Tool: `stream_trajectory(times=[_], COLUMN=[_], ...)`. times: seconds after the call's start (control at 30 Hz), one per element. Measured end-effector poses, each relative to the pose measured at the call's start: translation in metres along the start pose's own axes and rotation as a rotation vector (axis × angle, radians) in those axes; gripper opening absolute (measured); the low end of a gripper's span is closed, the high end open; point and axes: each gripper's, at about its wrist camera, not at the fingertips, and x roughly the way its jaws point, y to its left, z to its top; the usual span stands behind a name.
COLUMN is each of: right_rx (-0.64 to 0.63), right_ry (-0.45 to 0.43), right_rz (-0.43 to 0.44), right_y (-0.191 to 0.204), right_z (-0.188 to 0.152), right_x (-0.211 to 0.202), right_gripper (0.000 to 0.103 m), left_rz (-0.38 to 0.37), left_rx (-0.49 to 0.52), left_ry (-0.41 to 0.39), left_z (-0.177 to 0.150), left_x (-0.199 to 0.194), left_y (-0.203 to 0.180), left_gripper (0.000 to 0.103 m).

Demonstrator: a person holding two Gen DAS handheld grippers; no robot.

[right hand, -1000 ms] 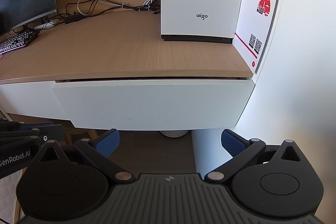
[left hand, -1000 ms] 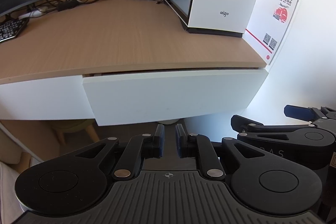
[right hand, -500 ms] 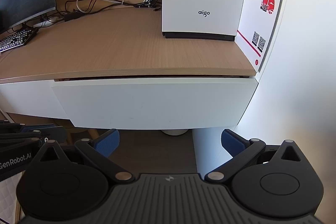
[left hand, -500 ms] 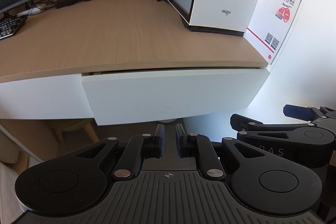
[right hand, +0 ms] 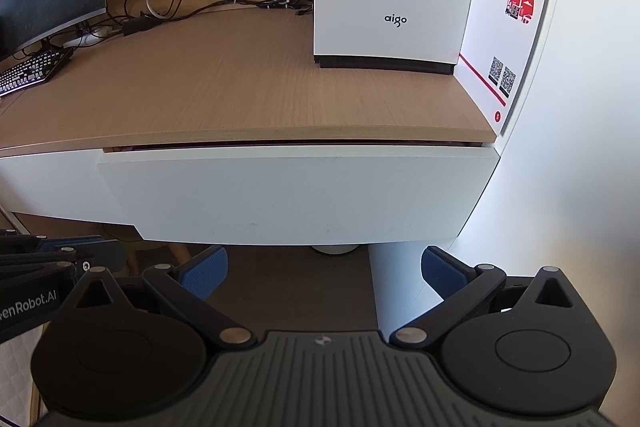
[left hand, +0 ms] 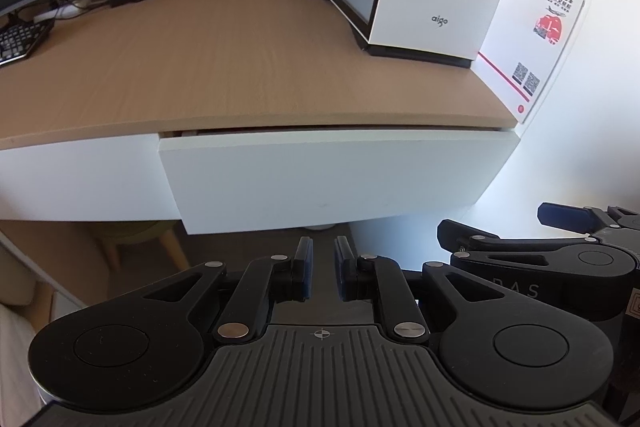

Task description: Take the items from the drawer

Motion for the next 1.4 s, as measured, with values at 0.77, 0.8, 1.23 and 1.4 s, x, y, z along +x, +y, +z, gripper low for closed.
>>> stream_trajectory(times=[0.77, 0.8, 1.23, 1.4], right_rx=[0.013, 0.016, 0.027, 0.046], right_ry=[0.017, 0.017, 0.028, 0.03], right_rz=[-0.001, -0.001, 0.005, -0.014], right_y=[-0.011, -0.013, -0.027, -0.037], right_z=[-0.002, -0.002, 0.009, 0.016], right_x=[0.005, 0.005, 0.023, 0.032], right_gripper=[0.103, 0.103, 0.103, 0.103], left_rz=[-0.023, -0.027, -0.175, -0.027], left_rx=[0.005, 0.005, -0.023, -0.108], left_ry=[0.017, 0.02, 0.103, -0.063], left_z=[0.002, 0.002, 0.004, 0.021], left_x=[0.01, 0.011, 0.035, 0.029], left_y=[-0.012, -0.013, -0.012, 0.019], left_gripper=[0.014, 0.014, 0.016, 0.016])
